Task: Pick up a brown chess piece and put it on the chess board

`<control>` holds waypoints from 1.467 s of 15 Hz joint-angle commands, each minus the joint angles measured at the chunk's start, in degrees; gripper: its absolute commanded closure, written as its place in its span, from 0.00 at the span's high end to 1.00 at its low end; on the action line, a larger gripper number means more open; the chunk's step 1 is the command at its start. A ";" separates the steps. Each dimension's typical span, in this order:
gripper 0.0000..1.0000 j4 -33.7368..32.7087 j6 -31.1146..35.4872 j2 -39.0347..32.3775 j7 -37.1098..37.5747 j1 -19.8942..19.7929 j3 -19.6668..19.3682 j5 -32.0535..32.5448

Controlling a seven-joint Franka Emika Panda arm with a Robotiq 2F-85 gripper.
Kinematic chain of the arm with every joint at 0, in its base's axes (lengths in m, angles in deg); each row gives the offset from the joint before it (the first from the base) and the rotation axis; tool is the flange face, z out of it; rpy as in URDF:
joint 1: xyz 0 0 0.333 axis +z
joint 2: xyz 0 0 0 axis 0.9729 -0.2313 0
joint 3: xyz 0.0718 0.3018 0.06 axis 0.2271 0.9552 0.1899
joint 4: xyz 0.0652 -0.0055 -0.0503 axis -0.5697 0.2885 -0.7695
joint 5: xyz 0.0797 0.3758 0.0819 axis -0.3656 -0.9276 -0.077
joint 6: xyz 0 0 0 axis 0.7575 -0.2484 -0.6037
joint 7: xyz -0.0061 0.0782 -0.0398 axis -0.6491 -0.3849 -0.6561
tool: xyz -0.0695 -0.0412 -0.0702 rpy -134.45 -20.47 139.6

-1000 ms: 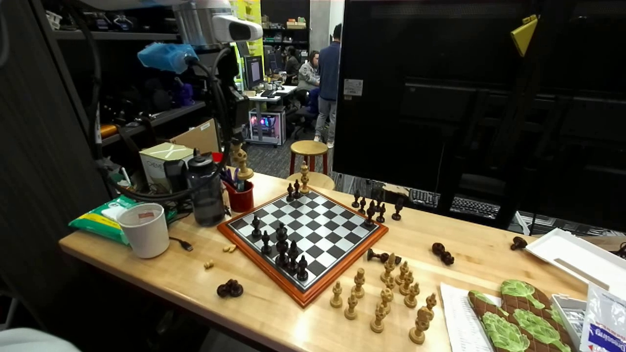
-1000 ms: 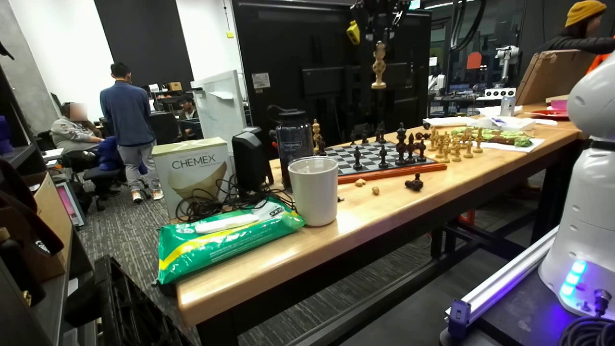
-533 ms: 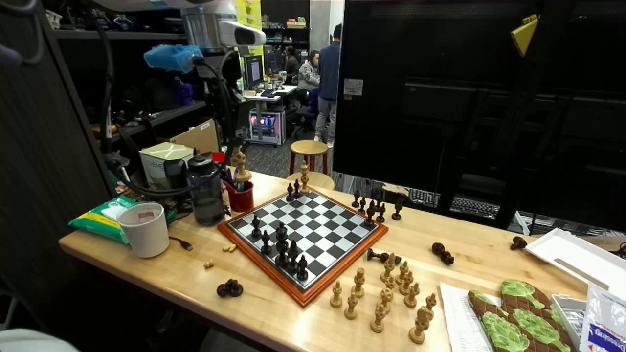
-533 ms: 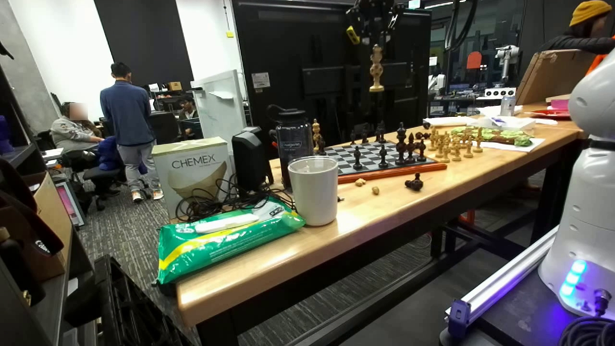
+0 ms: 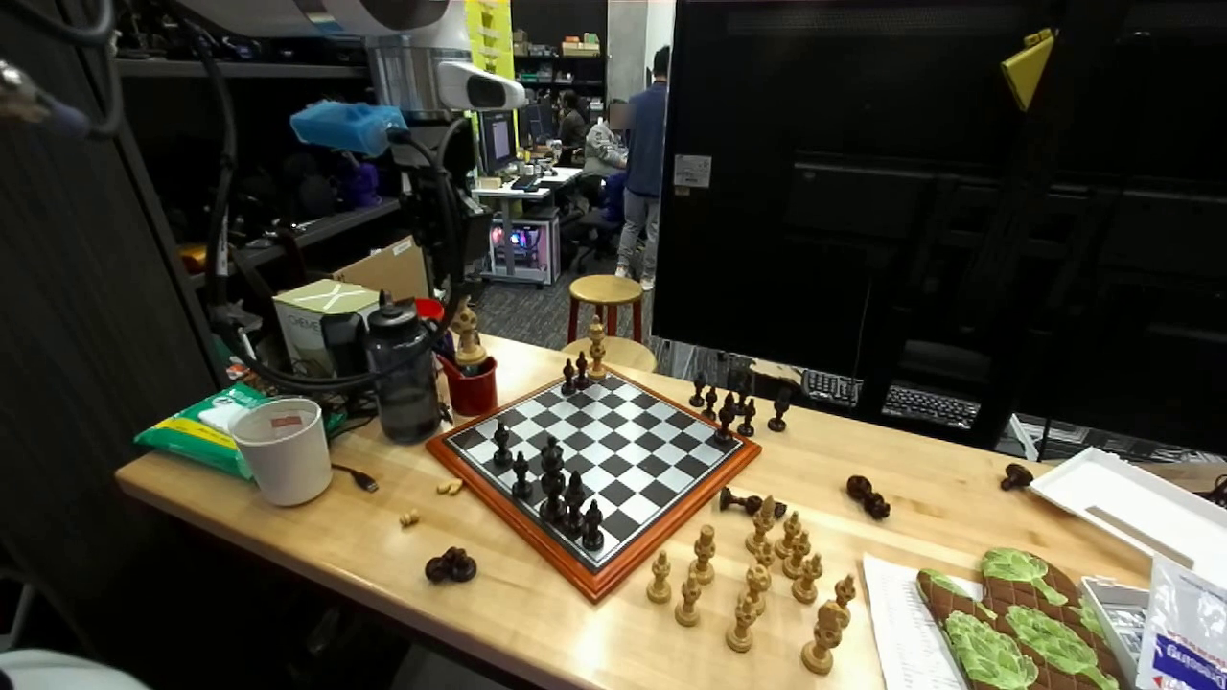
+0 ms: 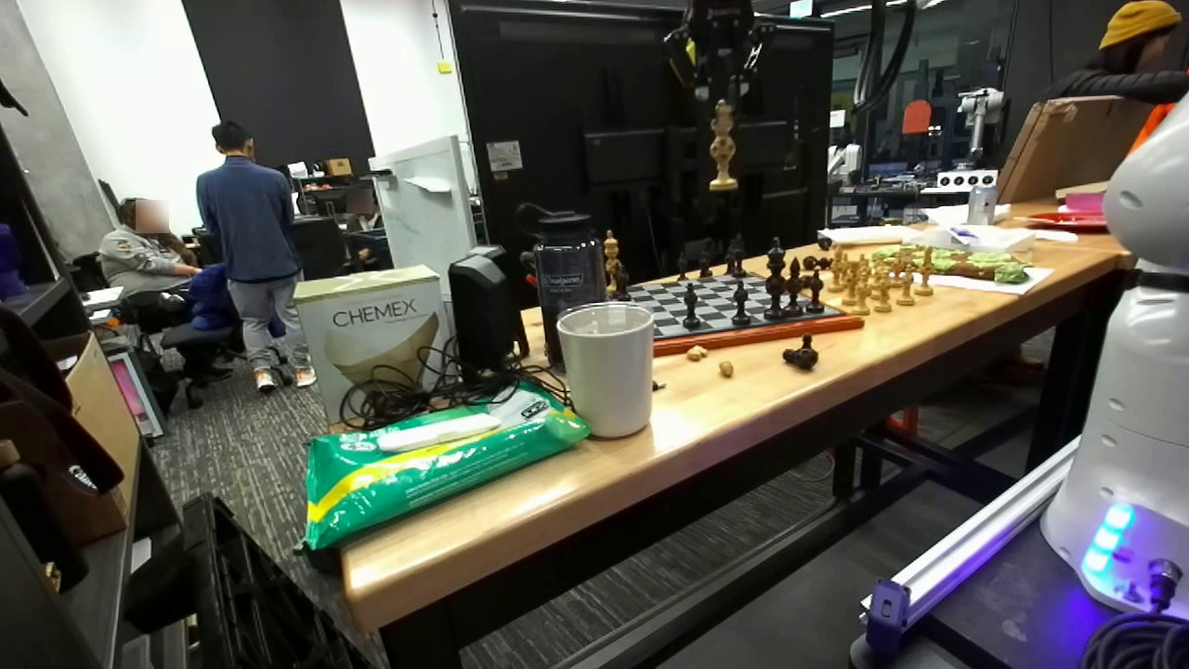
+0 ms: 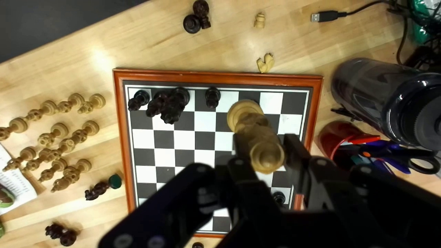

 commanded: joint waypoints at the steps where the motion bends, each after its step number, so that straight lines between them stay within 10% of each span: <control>1: 0.08 0.10 0.48 -0.44 -0.82 1.60 -1.49 -1.39; 22: 0.08 3.59 4.89 -2.60 -4.94 2.44 -3.75 -7.50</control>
